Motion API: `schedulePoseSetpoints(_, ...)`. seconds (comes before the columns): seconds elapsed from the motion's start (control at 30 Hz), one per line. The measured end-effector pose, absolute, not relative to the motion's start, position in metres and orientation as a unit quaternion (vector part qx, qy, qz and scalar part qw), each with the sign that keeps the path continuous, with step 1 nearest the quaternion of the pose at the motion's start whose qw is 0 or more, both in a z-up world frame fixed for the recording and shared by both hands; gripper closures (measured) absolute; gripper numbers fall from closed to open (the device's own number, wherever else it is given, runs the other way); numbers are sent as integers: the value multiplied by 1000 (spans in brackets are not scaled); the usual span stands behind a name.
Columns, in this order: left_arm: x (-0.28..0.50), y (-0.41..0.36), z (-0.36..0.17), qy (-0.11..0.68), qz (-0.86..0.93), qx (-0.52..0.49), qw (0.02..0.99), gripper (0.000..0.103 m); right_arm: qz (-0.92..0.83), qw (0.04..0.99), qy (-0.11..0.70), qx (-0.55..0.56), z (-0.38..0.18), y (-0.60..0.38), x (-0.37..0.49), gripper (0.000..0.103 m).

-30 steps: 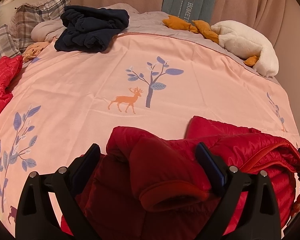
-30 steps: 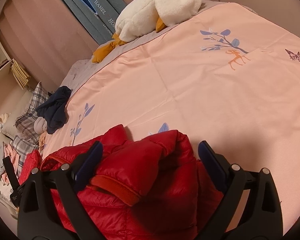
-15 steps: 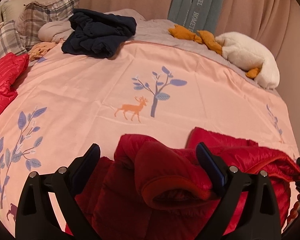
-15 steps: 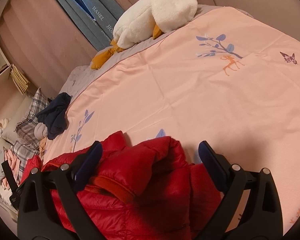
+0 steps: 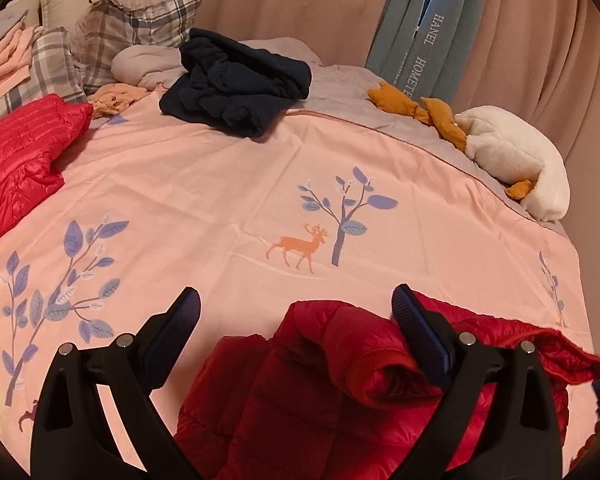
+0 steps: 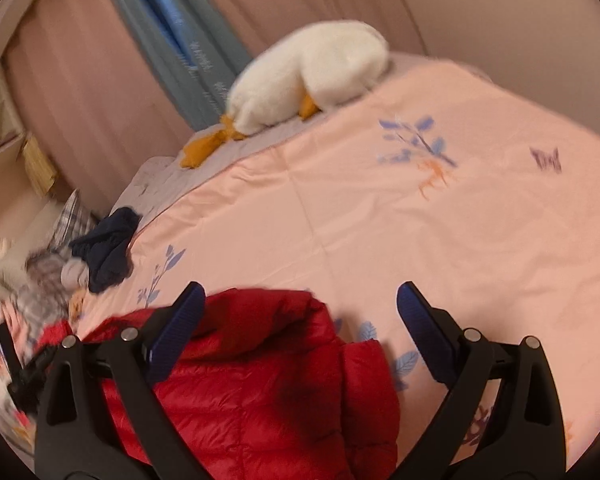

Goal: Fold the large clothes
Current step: 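Lift both open tools up and back from the folded jacket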

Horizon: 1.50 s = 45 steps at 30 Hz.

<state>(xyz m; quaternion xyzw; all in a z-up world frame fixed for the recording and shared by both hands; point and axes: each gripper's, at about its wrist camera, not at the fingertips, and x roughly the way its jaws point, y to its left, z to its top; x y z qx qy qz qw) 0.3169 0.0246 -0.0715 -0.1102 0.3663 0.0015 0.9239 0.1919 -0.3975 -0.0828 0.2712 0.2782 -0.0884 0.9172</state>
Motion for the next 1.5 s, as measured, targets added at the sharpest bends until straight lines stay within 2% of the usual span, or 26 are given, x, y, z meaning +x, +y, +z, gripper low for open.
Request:
schedulePoseSetpoints(0.3,308,10,-64,349,-36,-107,930,6,-44,948,284,136,-67,-338,198,5)
schedulePoseSetpoints(0.57,318,-34,-94,390,-97,-34,915,6,-32,928,353,116,-101,-311,242,5)
schedulePoseSetpoints(0.77,330,-36,-126,436,-97,-16,894,6,-65,894,425,127,-137,-319,265,5)
schedulePoseSetpoints(0.93,327,-45,-132,440,-108,11,891,1,-68,895,424,119,-152,-316,255,5)
schedulePoseSetpoints(1.07,322,-43,-129,436,-107,9,894,1,-66,900,412,125,-146,-318,246,5)
schedulePoseSetpoints(1.3,273,-11,-108,402,-115,-4,908,1,-70,925,350,131,-116,-334,184,5)
schedulePoseSetpoints(1.5,238,28,-114,405,-99,-20,909,1,-70,919,360,145,-119,-346,141,5)
